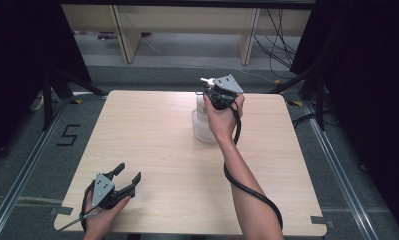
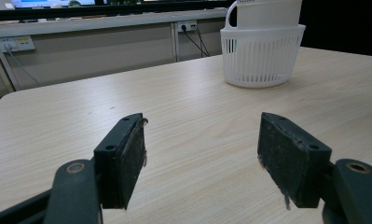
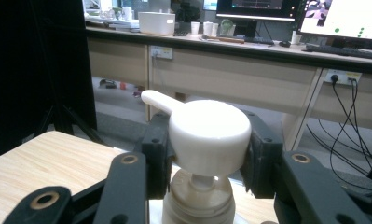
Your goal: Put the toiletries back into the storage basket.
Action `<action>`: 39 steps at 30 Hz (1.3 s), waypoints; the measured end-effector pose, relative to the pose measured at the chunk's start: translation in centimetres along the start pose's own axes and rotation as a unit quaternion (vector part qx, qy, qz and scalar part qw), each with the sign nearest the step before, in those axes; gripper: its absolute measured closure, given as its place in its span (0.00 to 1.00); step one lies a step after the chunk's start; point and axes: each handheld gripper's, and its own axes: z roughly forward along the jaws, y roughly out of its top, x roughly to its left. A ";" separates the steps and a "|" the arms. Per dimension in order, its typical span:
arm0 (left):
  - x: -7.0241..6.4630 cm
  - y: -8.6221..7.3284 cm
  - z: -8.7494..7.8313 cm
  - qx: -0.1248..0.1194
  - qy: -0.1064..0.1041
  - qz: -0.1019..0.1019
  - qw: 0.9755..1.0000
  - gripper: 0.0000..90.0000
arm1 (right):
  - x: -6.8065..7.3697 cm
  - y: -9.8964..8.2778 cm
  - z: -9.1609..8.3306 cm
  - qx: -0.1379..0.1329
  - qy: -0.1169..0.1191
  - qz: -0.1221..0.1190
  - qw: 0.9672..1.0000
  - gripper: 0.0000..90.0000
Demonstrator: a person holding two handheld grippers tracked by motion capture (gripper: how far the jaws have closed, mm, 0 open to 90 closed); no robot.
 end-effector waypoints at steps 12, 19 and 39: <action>0.0 0.0 0.0 0.000 -0.001 0.001 1.000 0.35 | 0.0 -0.7 0.2 0.007 -0.001 -0.012 1.000 0.66; 0.0 0.0 0.0 0.000 -0.001 0.000 1.000 0.35 | -0.1 -0.9 0.3 0.015 -0.001 -0.001 1.000 0.66; -0.1 0.0 0.0 0.001 -0.002 0.002 1.000 0.35 | -0.5 -1.0 -0.2 0.034 -0.015 -0.007 0.999 0.39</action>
